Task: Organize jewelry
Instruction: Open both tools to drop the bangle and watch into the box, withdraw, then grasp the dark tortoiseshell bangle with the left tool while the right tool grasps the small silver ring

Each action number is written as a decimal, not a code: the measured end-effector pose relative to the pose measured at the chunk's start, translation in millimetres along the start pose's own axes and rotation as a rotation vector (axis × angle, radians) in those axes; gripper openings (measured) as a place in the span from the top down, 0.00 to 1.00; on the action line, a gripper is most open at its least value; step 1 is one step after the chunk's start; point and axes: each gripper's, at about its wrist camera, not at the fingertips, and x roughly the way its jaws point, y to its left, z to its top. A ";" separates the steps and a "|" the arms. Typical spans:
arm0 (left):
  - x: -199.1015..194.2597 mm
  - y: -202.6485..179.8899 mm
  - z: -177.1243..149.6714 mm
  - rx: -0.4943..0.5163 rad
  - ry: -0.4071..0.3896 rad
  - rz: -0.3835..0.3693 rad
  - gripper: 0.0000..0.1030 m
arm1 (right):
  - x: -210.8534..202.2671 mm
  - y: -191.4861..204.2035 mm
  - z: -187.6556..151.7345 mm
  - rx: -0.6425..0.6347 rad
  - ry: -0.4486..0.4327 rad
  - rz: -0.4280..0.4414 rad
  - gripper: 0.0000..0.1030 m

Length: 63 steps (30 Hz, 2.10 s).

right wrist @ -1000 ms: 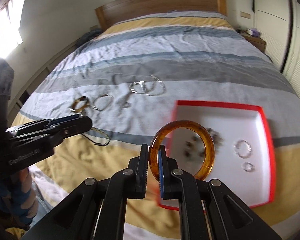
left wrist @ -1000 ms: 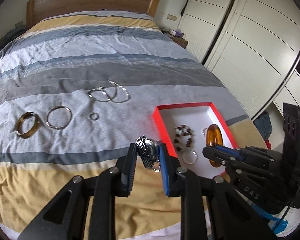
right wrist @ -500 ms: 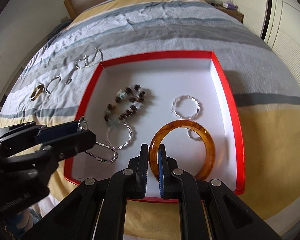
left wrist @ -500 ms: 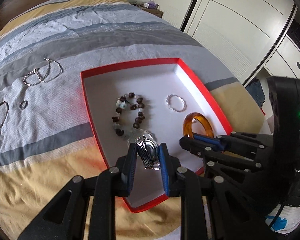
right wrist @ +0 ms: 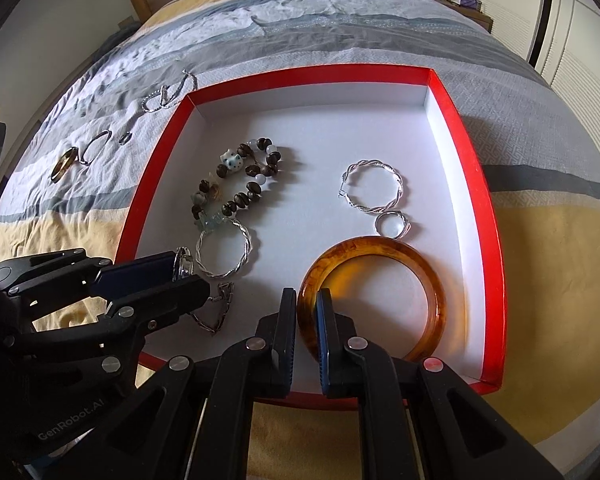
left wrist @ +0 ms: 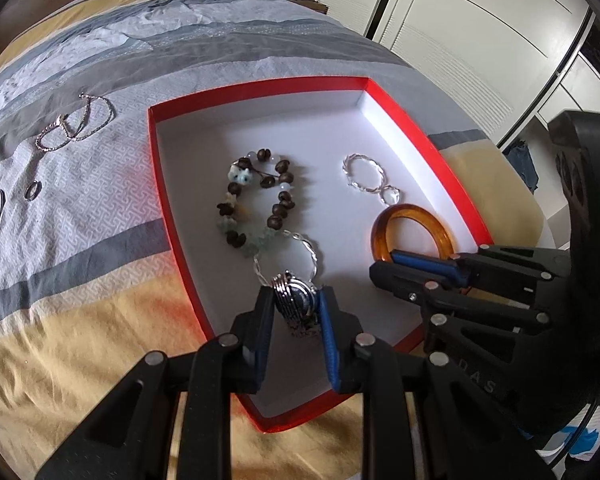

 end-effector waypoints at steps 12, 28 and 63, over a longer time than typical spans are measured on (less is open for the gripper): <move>-54.8 -2.2 3.4 0.014 -0.071 -0.022 0.71 | -48.9 9.4 2.4 0.005 -0.080 -0.029 0.76; -224.8 75.2 -51.8 -0.055 -0.277 0.151 0.71 | -186.6 87.4 -13.3 -0.086 -0.272 -0.032 0.71; -213.8 338.7 -78.7 -0.381 -0.249 0.369 0.65 | -80.0 227.3 62.2 -0.277 -0.231 0.082 0.63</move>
